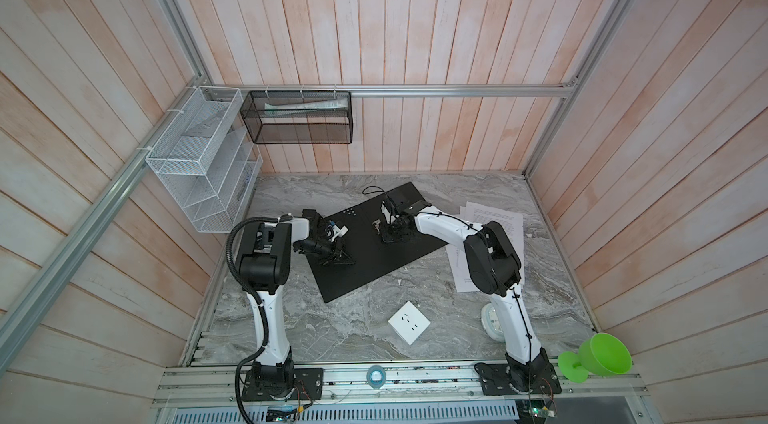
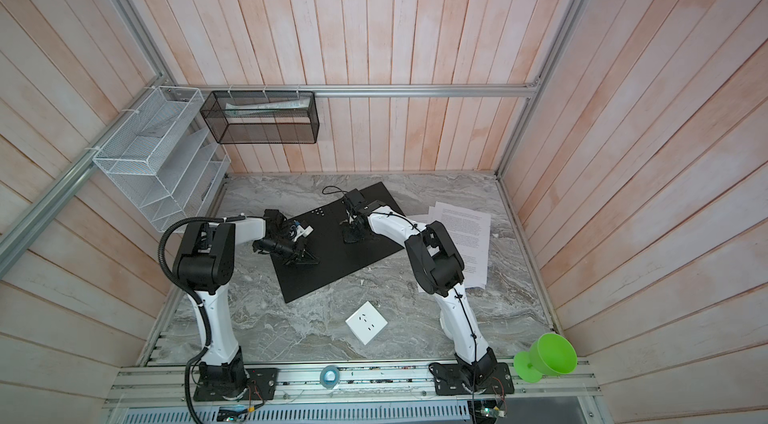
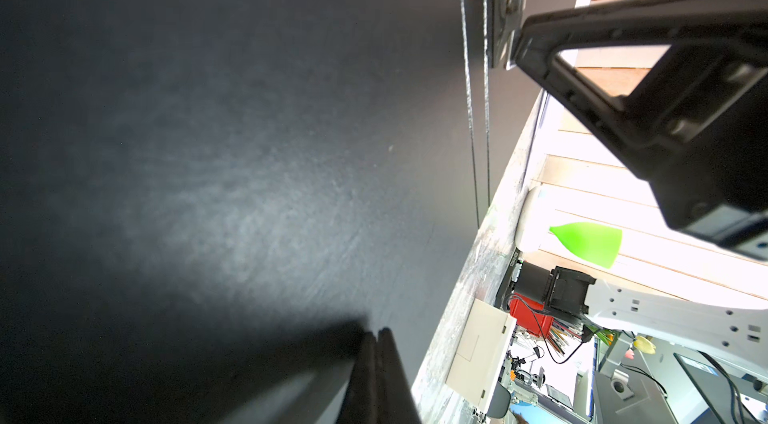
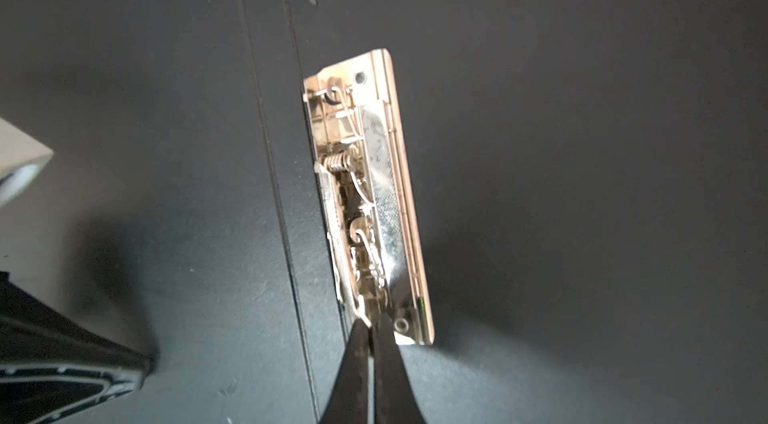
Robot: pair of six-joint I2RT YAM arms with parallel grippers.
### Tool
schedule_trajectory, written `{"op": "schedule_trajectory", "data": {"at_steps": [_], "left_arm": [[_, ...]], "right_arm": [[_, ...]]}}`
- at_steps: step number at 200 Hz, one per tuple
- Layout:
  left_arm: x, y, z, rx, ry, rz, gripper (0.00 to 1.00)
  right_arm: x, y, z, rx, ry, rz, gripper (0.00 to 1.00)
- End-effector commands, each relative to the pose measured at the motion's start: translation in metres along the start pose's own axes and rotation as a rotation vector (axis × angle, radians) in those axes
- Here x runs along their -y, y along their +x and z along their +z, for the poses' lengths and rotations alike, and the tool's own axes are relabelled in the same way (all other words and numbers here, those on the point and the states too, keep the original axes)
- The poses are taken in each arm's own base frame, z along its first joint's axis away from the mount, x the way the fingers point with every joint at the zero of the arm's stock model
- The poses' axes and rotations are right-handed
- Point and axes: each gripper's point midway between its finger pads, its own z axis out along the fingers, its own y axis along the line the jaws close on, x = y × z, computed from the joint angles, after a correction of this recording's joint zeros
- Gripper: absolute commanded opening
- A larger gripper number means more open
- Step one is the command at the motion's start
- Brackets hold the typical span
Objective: Put the files into the folder
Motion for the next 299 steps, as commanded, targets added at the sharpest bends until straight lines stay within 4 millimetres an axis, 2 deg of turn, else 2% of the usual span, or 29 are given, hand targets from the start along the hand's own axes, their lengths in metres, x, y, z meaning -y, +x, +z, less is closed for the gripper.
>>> {"op": "schedule_trajectory", "data": {"at_steps": [1,37,72,98,138,165,180,191,213,235,252,275,299], "left_arm": [[-0.035,0.016,0.012,-0.066,-0.126,-0.041,0.0],[-0.035,0.016,0.014,-0.069,-0.132,-0.036,0.0],[-0.035,0.017,0.015,-0.074,-0.133,-0.039,0.0],[-0.035,0.016,0.014,-0.073,-0.133,-0.038,0.0],[-0.035,0.016,0.014,-0.073,-0.132,-0.032,0.0],[-0.026,0.013,0.012,-0.061,-0.095,-0.007,0.0],[-0.012,0.009,0.009,-0.039,-0.045,0.02,0.0],[0.001,0.004,0.002,-0.019,-0.022,0.057,0.0],[0.023,-0.007,-0.019,0.027,-0.034,0.131,0.0],[0.034,-0.014,-0.046,0.082,-0.085,0.19,0.0],[0.039,-0.014,-0.067,0.127,-0.092,0.203,0.0],[0.04,-0.007,-0.093,0.172,-0.113,0.232,0.11],[0.027,0.007,-0.108,0.179,-0.211,0.257,0.26]], "right_arm": [[0.047,0.006,0.005,-0.02,0.153,0.04,0.0],[0.044,-0.008,-0.009,0.025,0.159,0.035,0.0],[0.04,-0.015,-0.012,0.039,0.143,0.031,0.0],[0.028,-0.025,-0.021,0.063,0.101,0.026,0.0],[0.003,-0.049,-0.045,0.13,0.022,-0.004,0.0],[-0.008,-0.064,-0.059,0.169,-0.017,-0.019,0.0],[-0.003,-0.073,-0.061,0.189,-0.003,-0.02,0.1],[0.007,-0.079,-0.06,0.199,0.017,-0.008,0.17],[0.029,-0.092,-0.063,0.176,-0.018,0.016,0.18],[0.015,-0.096,-0.067,0.122,-0.277,0.036,0.23],[0.012,-0.099,-0.066,0.117,-0.351,0.047,0.26],[0.009,-0.093,-0.056,0.078,-0.472,0.081,0.27],[0.009,-0.084,-0.041,0.042,-0.528,0.104,0.27]]}}
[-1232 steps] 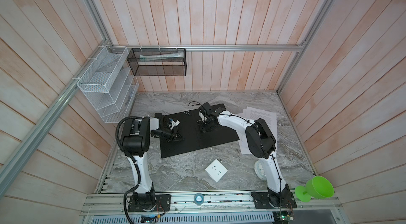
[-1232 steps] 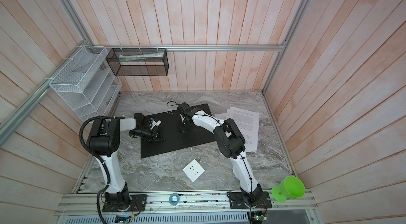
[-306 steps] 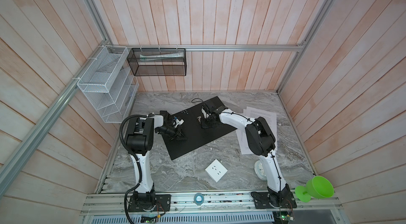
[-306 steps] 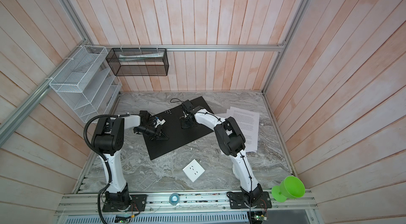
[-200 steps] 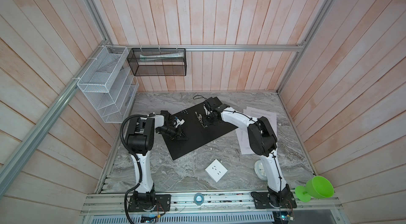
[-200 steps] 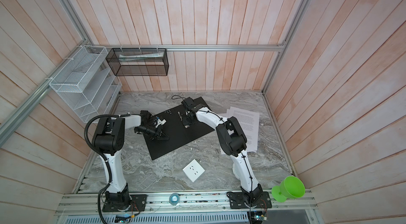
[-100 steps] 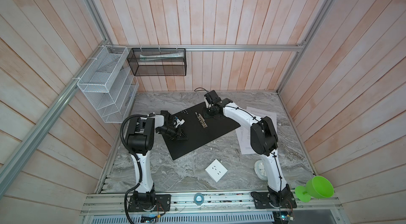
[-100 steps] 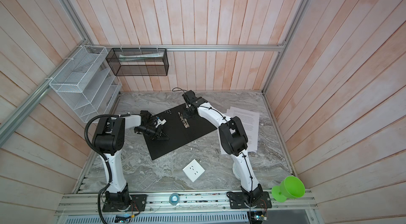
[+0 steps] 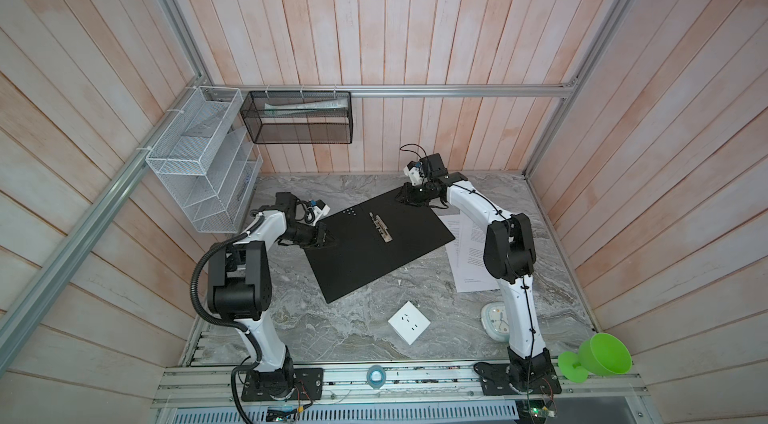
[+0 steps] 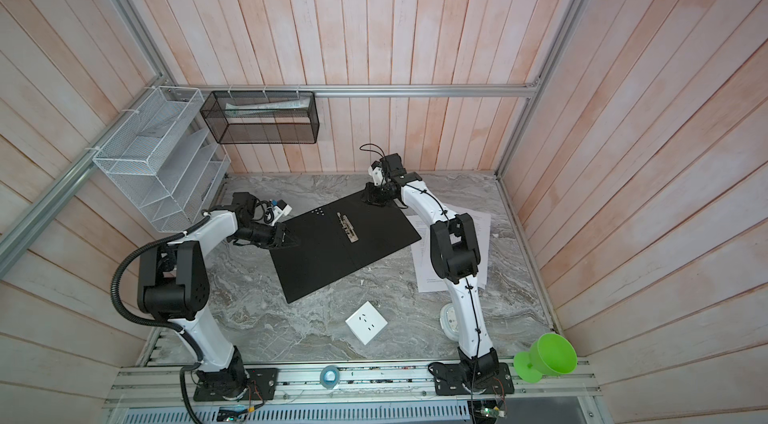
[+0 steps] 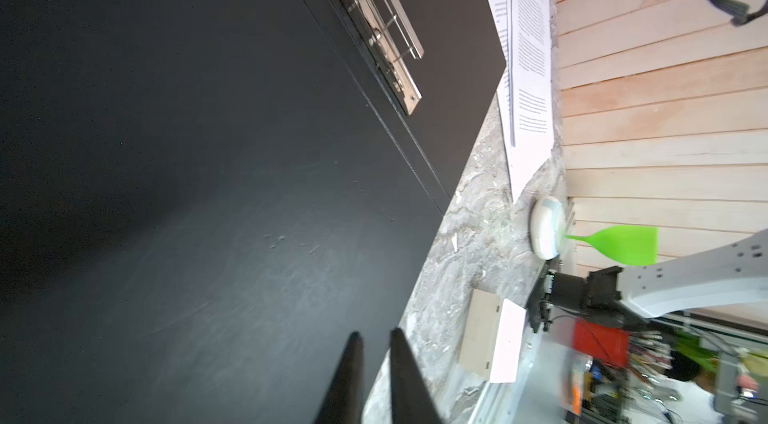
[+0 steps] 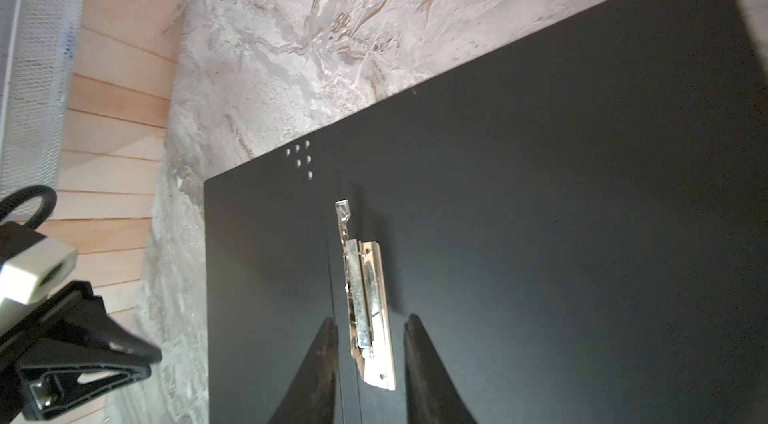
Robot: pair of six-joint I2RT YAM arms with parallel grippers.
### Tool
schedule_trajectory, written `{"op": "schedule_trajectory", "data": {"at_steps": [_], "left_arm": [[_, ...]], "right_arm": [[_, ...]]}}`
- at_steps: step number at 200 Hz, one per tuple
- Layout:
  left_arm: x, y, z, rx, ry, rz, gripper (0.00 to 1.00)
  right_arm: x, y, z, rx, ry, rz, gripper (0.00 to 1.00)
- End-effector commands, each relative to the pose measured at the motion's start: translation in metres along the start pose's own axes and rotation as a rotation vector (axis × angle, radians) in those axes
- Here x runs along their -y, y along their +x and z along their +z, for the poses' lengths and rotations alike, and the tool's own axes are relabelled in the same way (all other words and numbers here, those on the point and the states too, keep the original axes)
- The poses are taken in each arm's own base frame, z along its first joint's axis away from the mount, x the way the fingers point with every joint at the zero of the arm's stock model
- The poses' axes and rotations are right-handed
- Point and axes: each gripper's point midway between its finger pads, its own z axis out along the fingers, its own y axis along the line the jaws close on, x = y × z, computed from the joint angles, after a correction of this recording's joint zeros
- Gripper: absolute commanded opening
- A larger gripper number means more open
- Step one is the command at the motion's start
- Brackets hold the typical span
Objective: Put the files into the folder
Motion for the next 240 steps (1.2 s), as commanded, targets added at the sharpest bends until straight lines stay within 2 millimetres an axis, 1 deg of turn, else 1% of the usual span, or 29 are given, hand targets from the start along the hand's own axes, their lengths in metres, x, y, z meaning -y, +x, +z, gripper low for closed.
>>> {"op": "schedule_trajectory", "data": {"at_steps": [1,7,27,46,70,105,126,166,195,214,240], "left_arm": [[-0.009,0.023,-0.011,-0.043,-0.082,0.035,0.26],[-0.012,0.027,-0.013,-0.046,-0.109,0.045,0.31],[-0.02,0.041,-0.017,-0.055,-0.172,0.042,0.42],[-0.026,0.051,-0.019,-0.053,-0.195,0.023,0.48],[-0.034,0.058,-0.019,-0.058,-0.192,-0.029,0.5],[-0.043,0.054,-0.033,-0.013,-0.124,-0.138,0.5],[-0.046,0.056,-0.039,-0.001,-0.082,-0.184,0.5],[-0.046,0.067,-0.04,-0.014,-0.082,-0.184,0.5],[-0.046,0.069,-0.041,-0.007,-0.089,-0.184,0.5],[-0.045,0.072,-0.041,-0.004,-0.09,-0.185,0.5],[-0.043,0.073,-0.042,-0.001,-0.087,-0.182,0.5]], "right_arm": [[-0.01,0.03,0.028,-0.101,-0.142,0.039,0.27],[-0.009,0.032,0.03,-0.101,-0.153,0.046,0.27],[-0.009,0.038,0.037,-0.103,-0.204,0.074,0.28],[-0.003,0.044,0.044,-0.123,-0.205,0.099,0.28],[-0.002,0.049,0.049,-0.126,-0.23,0.117,0.28],[0.0,0.052,0.053,-0.127,-0.244,0.133,0.29],[0.006,0.056,0.059,-0.141,-0.233,0.142,0.29],[0.007,0.063,0.066,-0.153,-0.243,0.149,0.3],[0.01,0.068,0.071,-0.166,-0.237,0.154,0.29],[0.009,0.07,0.073,-0.177,-0.246,0.156,0.29],[0.003,0.076,0.075,-0.191,-0.275,0.168,0.26]]}}
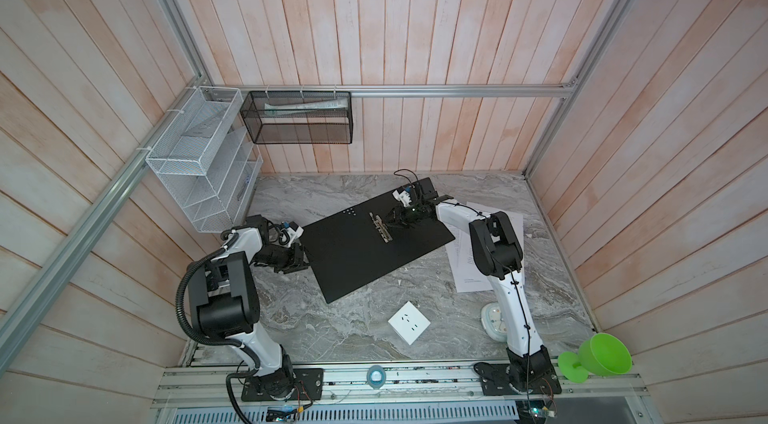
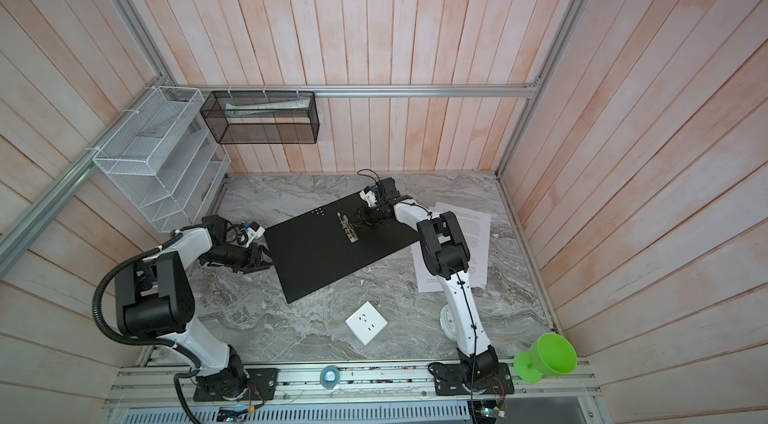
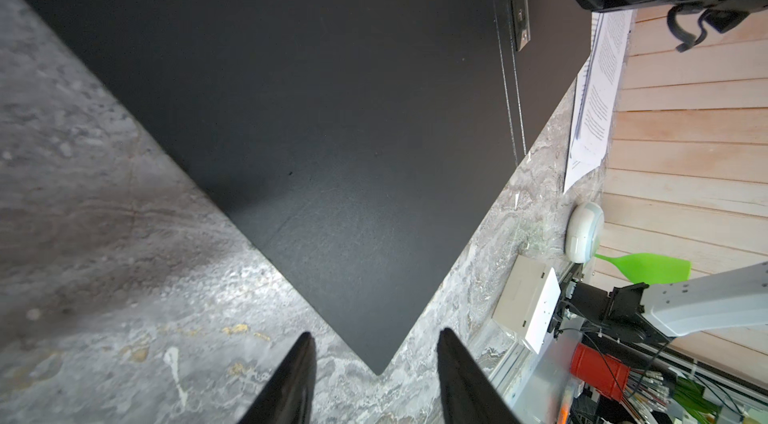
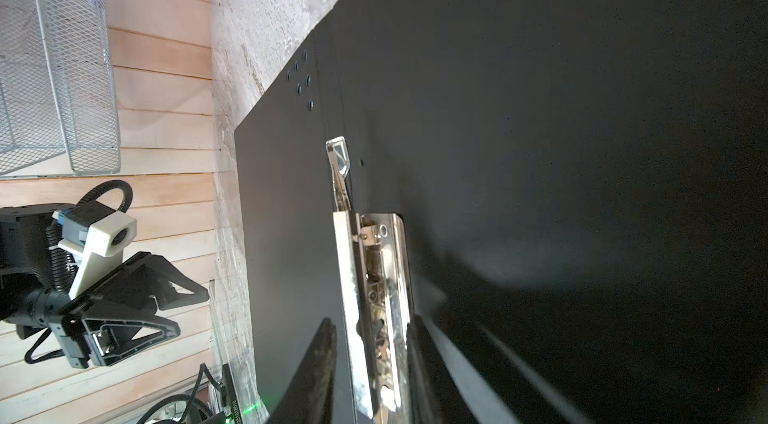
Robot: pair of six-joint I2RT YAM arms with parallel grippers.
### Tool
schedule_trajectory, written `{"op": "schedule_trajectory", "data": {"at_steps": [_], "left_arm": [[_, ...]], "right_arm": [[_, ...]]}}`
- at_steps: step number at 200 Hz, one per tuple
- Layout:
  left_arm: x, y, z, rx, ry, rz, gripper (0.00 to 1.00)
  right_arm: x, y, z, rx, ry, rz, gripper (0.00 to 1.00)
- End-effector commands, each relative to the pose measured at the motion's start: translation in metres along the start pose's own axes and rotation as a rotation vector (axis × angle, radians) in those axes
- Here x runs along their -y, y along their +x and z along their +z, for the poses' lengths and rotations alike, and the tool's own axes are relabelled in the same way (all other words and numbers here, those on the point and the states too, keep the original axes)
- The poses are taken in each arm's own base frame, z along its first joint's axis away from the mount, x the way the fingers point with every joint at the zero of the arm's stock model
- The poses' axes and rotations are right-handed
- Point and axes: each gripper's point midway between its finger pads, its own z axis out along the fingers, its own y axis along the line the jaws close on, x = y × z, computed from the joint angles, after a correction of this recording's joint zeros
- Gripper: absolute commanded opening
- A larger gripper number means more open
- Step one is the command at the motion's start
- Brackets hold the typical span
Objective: Put the files into the folder
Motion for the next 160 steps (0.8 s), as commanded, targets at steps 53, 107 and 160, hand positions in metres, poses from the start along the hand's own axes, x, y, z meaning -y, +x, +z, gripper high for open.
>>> {"op": "schedule_trajectory", "data": {"at_steps": [53,107,160], "left_arm": [[0.004,0.0,-0.007,0.022,0.026,0.018,0.5],[-0.002,-0.004,-0.009,0.033,0.033,0.004,0.5],[-0.005,-0.007,-0.008,0.035,0.05,-0.009,0.5]], "right_arm": [[-0.008,0.025,0.01,-0.042,-0.07,0.035,0.2],[-0.019,0.023,0.002,0.02,-0.1,0.062,0.11],[-0.036,0.011,-0.002,0.11,-0.155,0.11,0.06]]}}
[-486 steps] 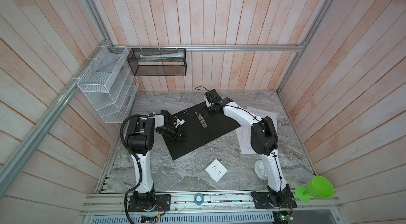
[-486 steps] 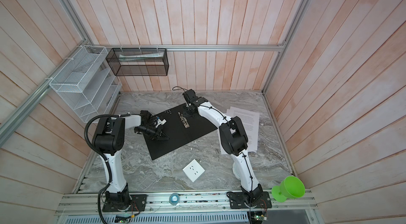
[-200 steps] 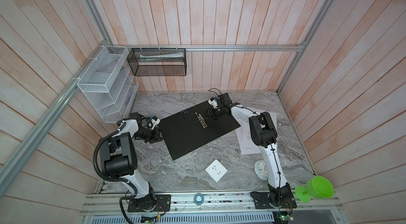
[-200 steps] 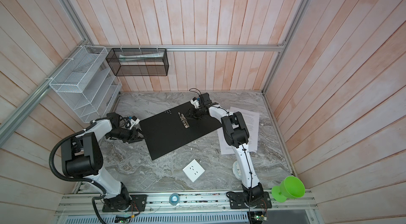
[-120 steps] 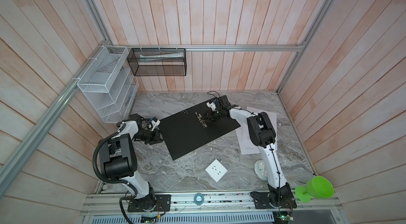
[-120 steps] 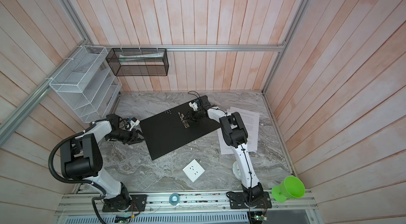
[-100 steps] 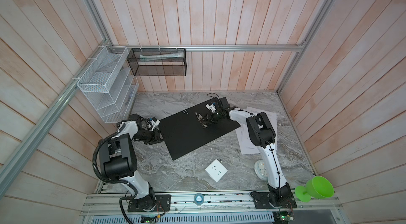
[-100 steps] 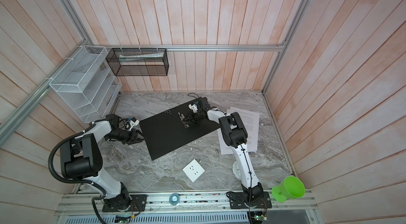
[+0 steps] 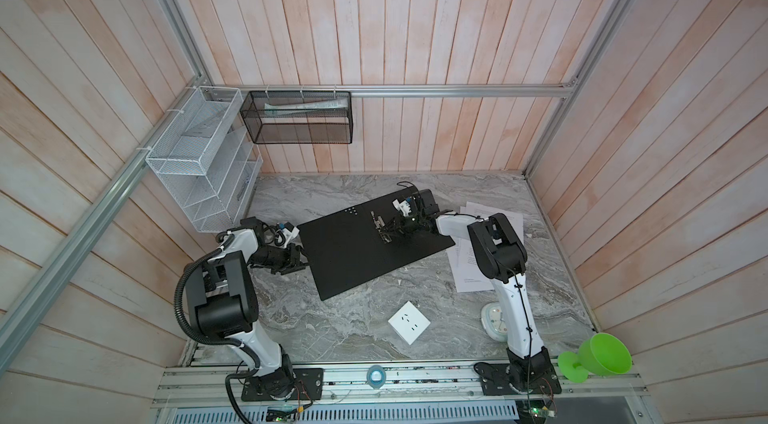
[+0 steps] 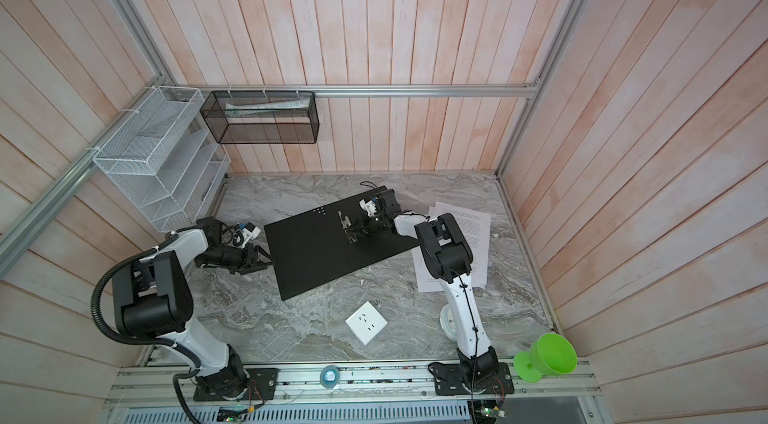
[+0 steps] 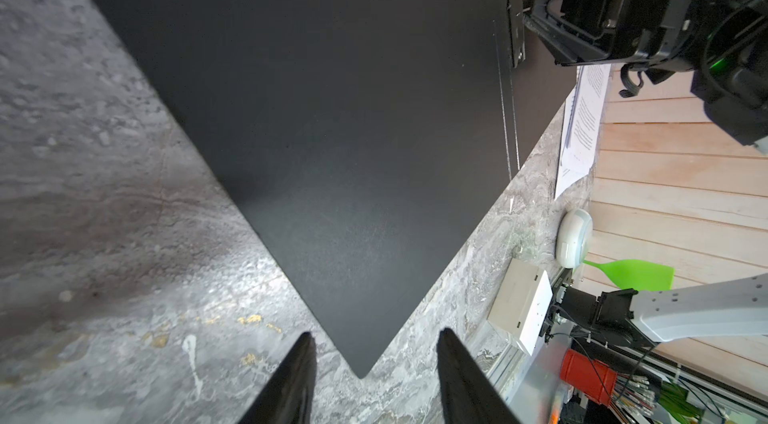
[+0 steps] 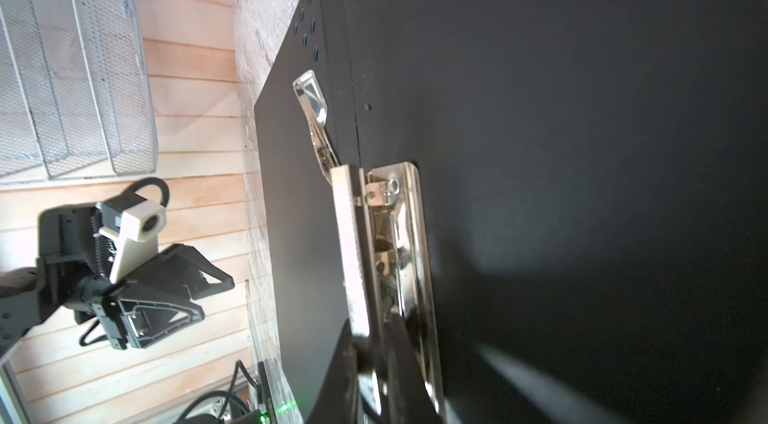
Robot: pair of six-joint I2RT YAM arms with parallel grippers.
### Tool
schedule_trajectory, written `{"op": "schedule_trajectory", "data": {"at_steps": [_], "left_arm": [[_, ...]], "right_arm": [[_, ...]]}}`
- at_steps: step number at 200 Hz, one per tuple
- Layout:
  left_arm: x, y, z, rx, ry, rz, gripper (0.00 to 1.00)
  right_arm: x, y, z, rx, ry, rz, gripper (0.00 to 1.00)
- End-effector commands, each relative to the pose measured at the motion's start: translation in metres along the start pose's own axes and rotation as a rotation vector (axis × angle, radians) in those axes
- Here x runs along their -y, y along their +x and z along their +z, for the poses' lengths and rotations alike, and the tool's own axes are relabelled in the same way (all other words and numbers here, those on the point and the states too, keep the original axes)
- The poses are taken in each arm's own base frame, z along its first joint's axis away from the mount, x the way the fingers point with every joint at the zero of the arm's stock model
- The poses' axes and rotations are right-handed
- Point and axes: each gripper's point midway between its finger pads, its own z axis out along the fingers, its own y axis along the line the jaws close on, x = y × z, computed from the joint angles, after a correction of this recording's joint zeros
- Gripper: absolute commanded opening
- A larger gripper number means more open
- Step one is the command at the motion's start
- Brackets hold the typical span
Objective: Put the files into the folder
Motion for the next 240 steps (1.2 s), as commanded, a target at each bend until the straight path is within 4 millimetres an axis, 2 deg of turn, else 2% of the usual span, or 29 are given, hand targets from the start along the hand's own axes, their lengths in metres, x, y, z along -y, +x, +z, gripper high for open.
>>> {"op": "schedule_trajectory", "data": {"at_steps": [1,28,46,77,99,155,196,240], "left_arm": [[0.003,-0.007,-0.002,0.014,0.03,0.02,0.5],[0.002,-0.009,-0.002,0.018,0.032,0.021,0.5],[0.001,-0.011,-0.002,0.017,0.035,0.017,0.5],[0.003,-0.016,-0.004,0.028,0.036,0.028,0.5],[0.004,-0.02,-0.006,0.033,0.036,0.033,0.5],[0.013,-0.032,-0.016,0.05,0.042,0.05,0.5],[0.022,-0.041,-0.024,0.06,0.049,0.062,0.5],[0.029,-0.045,-0.027,0.065,0.049,0.068,0.5]], "right_arm": [[-0.037,-0.013,-0.008,0.077,-0.073,-0.001,0.06],[-0.045,-0.013,-0.011,0.136,-0.082,0.045,0.05],[-0.045,-0.006,-0.011,0.176,-0.069,0.095,0.05],[-0.058,0.007,-0.006,0.22,-0.013,0.114,0.07],[-0.062,0.013,-0.002,0.248,0.022,0.121,0.17],[-0.053,0.032,0.02,0.18,0.06,0.13,0.28],[-0.039,0.032,0.005,0.198,0.184,0.114,0.42],[-0.022,0.026,-0.011,0.171,0.296,0.078,0.5]]}}
